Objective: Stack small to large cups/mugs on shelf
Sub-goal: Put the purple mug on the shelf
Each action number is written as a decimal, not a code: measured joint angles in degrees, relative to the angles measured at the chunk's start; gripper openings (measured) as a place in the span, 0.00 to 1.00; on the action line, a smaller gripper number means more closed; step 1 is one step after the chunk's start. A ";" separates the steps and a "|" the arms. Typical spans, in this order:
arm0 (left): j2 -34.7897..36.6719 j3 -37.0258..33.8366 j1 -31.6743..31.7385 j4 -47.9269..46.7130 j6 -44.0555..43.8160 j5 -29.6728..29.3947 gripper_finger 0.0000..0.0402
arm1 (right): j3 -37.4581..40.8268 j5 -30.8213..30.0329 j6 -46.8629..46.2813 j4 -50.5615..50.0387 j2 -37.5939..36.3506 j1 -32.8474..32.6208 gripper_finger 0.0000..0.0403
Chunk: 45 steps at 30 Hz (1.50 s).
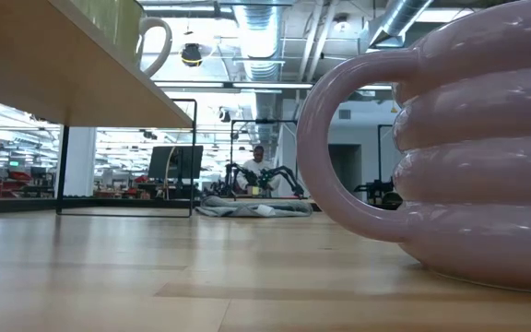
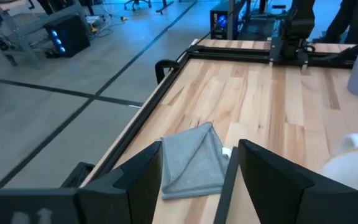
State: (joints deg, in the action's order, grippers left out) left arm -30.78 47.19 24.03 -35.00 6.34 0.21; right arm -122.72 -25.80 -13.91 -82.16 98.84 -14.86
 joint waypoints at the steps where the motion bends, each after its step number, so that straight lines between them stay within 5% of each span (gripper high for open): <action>1: 0.73 -0.45 0.00 -0.18 -0.25 0.00 0.50 | 2.20 -1.64 -1.75 0.49 -1.09 -0.91 0.41; 16: 8.15 -5.15 0.00 -2.32 -1.60 3.64 0.50 | 35.84 -11.84 -37.92 14.69 -14.03 -18.28 0.41; 23: 8.79 -5.15 -0.01 -4.45 -1.10 4.63 0.50 | 38.95 -12.37 -54.20 22.78 -11.02 -24.76 0.41; 32: 8.85 -4.56 0.00 -5.24 0.66 5.02 0.50 | 38.98 -11.76 -56.73 41.04 -3.54 -28.66 0.41; 45: 9.49 -3.46 0.00 -9.50 5.20 -19.53 0.50 | 38.91 -11.76 -56.60 53.94 1.91 -28.90 0.41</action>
State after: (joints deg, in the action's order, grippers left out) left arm -21.29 43.73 24.03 -44.50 11.54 -19.32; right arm -83.81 -37.56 -70.51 -28.21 100.75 -43.77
